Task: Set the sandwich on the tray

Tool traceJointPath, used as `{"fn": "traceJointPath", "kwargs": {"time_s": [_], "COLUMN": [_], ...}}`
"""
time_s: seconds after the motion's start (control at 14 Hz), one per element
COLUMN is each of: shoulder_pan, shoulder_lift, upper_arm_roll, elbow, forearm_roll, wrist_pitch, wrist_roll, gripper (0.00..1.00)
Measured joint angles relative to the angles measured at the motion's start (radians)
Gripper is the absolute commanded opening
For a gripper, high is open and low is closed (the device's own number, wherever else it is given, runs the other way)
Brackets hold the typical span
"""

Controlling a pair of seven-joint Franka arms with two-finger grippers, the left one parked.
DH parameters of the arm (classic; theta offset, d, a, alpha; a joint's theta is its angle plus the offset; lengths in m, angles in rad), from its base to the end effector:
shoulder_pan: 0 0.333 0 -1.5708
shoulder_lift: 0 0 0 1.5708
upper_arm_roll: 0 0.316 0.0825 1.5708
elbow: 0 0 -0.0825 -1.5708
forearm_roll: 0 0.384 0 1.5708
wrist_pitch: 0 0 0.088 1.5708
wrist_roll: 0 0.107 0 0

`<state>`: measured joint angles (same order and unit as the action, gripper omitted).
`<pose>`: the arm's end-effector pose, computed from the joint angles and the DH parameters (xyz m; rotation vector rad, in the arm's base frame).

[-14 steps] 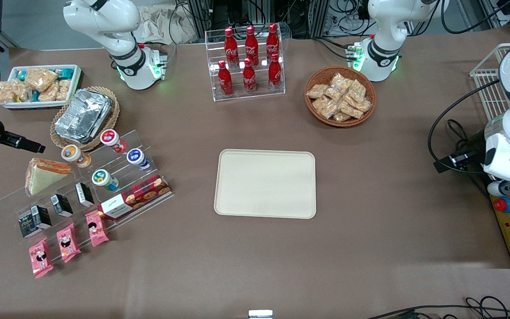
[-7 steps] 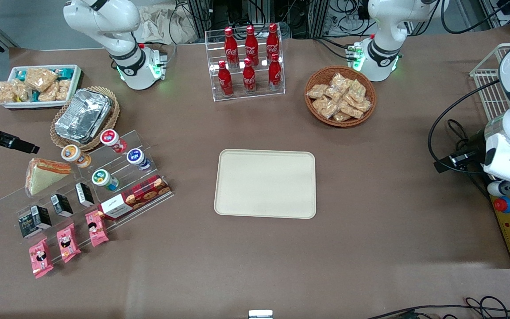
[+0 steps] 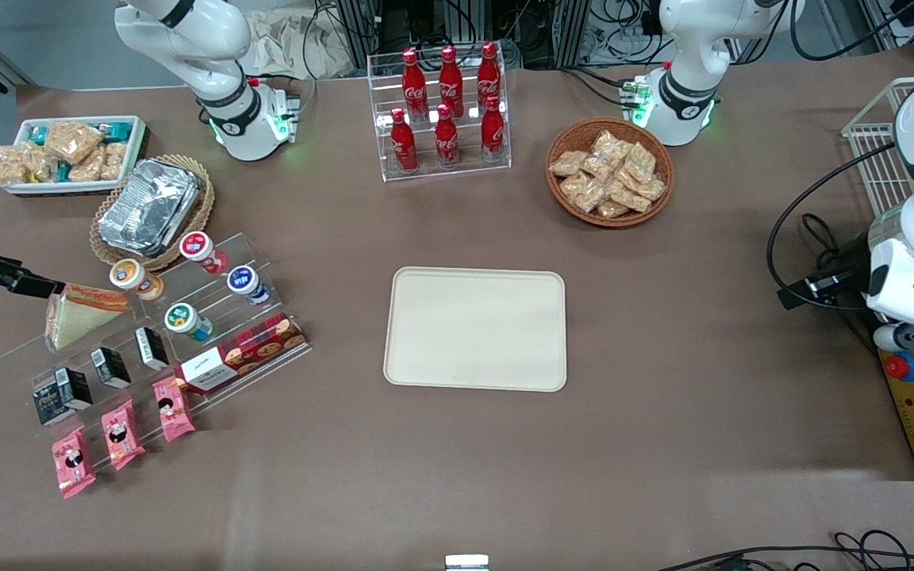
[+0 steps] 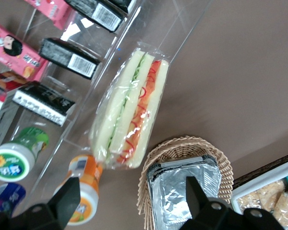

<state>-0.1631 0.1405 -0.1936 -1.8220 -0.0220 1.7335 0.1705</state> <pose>0.5381 -0.1984 0.4413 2.9892 -0.7990 -0.3573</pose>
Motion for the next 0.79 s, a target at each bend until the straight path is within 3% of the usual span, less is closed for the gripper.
{"fn": "traceJointPath", "kwargs": {"time_s": [0.79], "shoulder_pan": [0.001], "shoulder_lift": [0.046], "upper_arm_roll": [0.005], "elbow": [-0.059], "forearm_roll": [0.017], "wrist_pitch": [0.141], "wrist_roll": [0.067], "gripper": [0.98]}}
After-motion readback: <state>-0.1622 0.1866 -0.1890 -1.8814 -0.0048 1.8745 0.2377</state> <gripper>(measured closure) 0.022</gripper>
